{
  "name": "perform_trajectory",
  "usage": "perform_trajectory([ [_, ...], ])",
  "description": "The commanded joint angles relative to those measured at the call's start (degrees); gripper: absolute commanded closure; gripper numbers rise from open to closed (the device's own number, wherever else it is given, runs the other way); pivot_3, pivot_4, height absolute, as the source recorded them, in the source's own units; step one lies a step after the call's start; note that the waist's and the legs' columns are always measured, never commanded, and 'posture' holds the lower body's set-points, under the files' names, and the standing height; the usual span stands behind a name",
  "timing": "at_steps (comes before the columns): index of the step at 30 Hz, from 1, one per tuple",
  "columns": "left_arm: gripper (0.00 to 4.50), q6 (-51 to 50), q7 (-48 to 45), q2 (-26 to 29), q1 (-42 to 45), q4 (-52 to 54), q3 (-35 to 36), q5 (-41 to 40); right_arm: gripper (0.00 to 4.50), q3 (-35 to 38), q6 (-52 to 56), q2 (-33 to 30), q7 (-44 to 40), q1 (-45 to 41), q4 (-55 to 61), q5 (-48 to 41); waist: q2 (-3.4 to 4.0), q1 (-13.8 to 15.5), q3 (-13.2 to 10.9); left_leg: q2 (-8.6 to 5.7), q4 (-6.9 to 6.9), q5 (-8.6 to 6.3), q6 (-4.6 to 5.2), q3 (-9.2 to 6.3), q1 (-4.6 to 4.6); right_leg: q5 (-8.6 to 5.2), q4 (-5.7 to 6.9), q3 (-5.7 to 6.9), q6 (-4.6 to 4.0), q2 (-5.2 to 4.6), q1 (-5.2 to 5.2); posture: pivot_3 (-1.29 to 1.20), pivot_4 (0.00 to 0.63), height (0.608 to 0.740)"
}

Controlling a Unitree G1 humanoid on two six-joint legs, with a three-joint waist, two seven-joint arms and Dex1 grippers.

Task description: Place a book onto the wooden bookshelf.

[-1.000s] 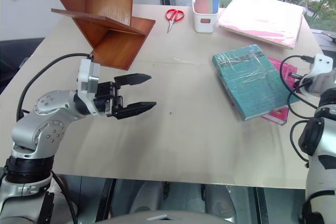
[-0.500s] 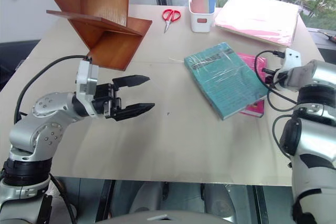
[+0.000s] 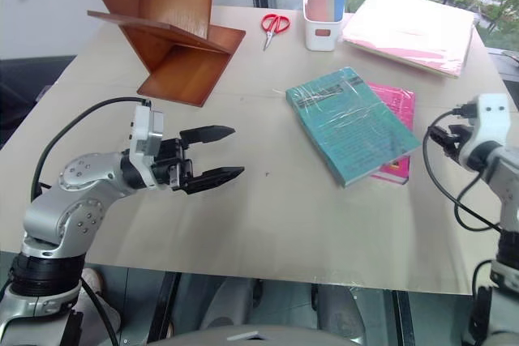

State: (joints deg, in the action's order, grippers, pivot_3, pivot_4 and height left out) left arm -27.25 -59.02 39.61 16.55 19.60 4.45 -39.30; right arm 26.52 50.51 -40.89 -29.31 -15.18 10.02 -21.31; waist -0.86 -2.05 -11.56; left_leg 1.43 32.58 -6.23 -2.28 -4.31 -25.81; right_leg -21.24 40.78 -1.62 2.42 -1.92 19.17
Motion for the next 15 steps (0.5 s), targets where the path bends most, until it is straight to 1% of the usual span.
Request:
perform_trajectory([
  [1, 0.00, -1.0, 0.8, -1.0, 2.6, -2.7, -0.8, 0.6, 0.09, 7.3, -7.2, 0.5, -6.7, 5.4, 13.1, -6.8, 0.02, -0.2, 0.0, 0.00, 0.00, 0.00, 0.00, -0.01, -0.01, 0.00, 0.00, 0.01, 0.00, 0.00, 0.00, 0.00, 0.150, 0.740],
  [4, 0.00, -8.7, 5.7, -3.9, 6.1, -6.2, -0.9, -2.7, 0.03, 8.9, -13.2, 2.1, -10.5, 12.9, 22.5, -9.3, 0.01, -0.2, 0.0, 0.02, 0.06, 0.00, 0.00, -0.06, -0.01, -0.01, 0.02, 0.05, 0.01, 0.04, -0.02, 0.00, 0.150, 0.740],
  [9, 0.00, -23.9, 13.3, -7.5, 11.9, -12.9, 0.1, -8.0, 0.03, 8.8, -11.6, 3.8, -11.6, 19.5, 30.0, -16.6, 0.00, -0.2, 0.0, 0.01, 0.41, -0.02, 0.03, -0.20, -0.04, 0.00, 0.04, 0.20, 0.02, 0.04, -0.23, 0.00, 0.150, 0.740],
  [12, 0.00, -33.6, 17.8, -11.4, 16.2, -18.1, 3.6, -14.8, 0.03, 8.0, -12.2, 4.5, -10.6, 22.8, 32.8, -17.8, -0.02, -0.1, 0.0, -0.01, 0.58, -0.03, 0.04, -0.34, -0.02, 0.00, 0.07, 0.32, 0.04, 0.04, -0.38, 0.00, 0.150, 0.740],
  [15, 0.00, -42.4, 23.1, -15.0, 19.8, -23.7, 6.1, -18.6, 0.03, 6.1, -14.5, 5.0, -9.7, 25.0, 34.6, -16.2, -0.03, 0.0, 0.0, -0.02, 0.66, -0.02, 0.03, -0.50, -0.03, 0.01, 0.08, 0.47, 0.07, 0.05, -0.46, 0.00, 0.150, 0.740],
])
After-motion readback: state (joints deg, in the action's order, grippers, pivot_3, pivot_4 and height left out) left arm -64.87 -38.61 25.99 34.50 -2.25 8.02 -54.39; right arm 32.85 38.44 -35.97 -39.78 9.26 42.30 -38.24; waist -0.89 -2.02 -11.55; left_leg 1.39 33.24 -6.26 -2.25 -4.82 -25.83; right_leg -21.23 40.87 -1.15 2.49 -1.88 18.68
